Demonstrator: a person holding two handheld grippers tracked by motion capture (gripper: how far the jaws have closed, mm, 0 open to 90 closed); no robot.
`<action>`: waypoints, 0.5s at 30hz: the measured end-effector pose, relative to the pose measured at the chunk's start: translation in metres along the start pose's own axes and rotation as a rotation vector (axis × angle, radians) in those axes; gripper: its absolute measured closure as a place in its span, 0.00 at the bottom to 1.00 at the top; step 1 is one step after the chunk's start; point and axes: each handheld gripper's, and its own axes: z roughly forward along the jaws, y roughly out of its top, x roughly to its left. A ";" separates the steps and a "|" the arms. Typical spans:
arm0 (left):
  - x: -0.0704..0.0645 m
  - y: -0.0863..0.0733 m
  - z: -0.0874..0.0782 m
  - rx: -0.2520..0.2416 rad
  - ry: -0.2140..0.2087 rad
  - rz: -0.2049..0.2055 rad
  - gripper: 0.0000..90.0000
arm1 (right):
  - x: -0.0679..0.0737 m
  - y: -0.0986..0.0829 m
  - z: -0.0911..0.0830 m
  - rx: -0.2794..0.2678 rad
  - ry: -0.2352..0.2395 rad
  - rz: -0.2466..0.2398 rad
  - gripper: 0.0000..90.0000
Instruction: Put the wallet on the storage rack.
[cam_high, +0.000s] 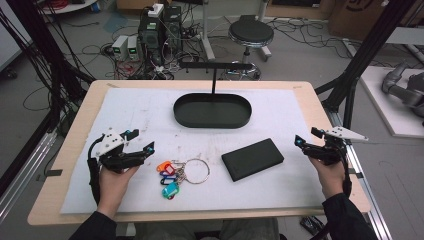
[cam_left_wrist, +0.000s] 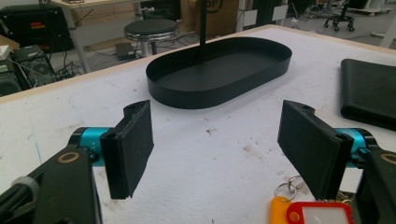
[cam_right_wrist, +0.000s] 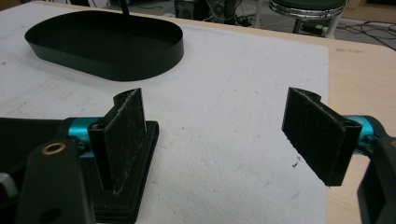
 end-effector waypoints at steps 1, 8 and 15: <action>0.000 0.000 0.001 0.003 -0.005 -0.004 0.26 | -0.001 0.000 0.001 0.002 0.001 -0.007 0.24; -0.001 -0.001 0.001 0.003 0.004 -0.002 0.26 | -0.003 0.000 0.005 0.006 -0.005 -0.011 0.24; -0.003 -0.002 0.005 0.001 -0.005 -0.021 0.26 | -0.004 -0.001 0.000 0.001 -0.014 -0.004 0.24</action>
